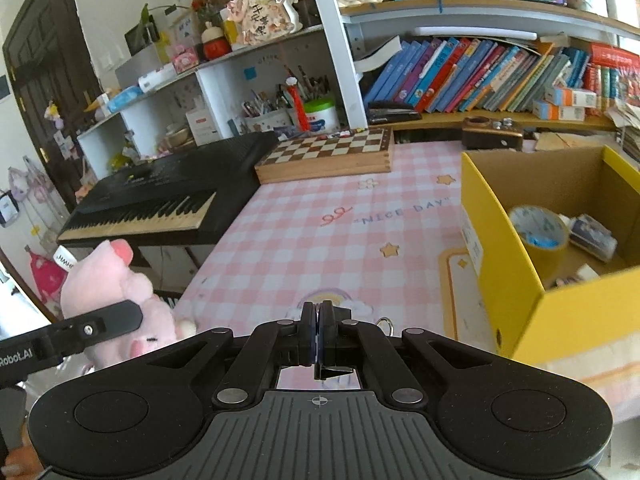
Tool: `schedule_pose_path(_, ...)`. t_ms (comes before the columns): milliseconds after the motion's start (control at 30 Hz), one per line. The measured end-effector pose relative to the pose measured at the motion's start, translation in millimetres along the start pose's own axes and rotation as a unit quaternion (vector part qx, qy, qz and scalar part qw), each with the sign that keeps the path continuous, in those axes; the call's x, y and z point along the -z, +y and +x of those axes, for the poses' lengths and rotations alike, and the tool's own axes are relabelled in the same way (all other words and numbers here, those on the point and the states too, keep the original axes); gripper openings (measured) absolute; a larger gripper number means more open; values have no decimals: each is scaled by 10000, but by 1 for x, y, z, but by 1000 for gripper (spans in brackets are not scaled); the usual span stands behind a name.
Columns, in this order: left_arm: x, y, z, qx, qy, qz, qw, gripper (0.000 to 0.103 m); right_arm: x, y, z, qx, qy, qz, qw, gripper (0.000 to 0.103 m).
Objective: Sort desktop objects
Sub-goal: 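Lift the pig and binder clip and carry them over the yellow box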
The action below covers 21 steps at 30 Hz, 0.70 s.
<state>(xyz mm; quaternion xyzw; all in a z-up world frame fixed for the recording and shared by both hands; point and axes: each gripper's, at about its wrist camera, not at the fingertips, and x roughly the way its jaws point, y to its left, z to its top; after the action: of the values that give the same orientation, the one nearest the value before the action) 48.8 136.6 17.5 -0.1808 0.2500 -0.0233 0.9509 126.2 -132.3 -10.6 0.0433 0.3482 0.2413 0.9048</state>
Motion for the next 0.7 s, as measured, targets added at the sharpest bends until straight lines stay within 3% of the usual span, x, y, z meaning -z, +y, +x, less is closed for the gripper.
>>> schedule_pose_path(300, 18, -15, -13, 377, 213, 187, 9989, 67, 26, -6, -32, 227, -21, 201, 9995, 0)
schedule_pose_path(700, 29, -48, -2, 1020, 561, 572, 9916, 67, 50, -33, -63, 760, -53, 740, 9943, 0)
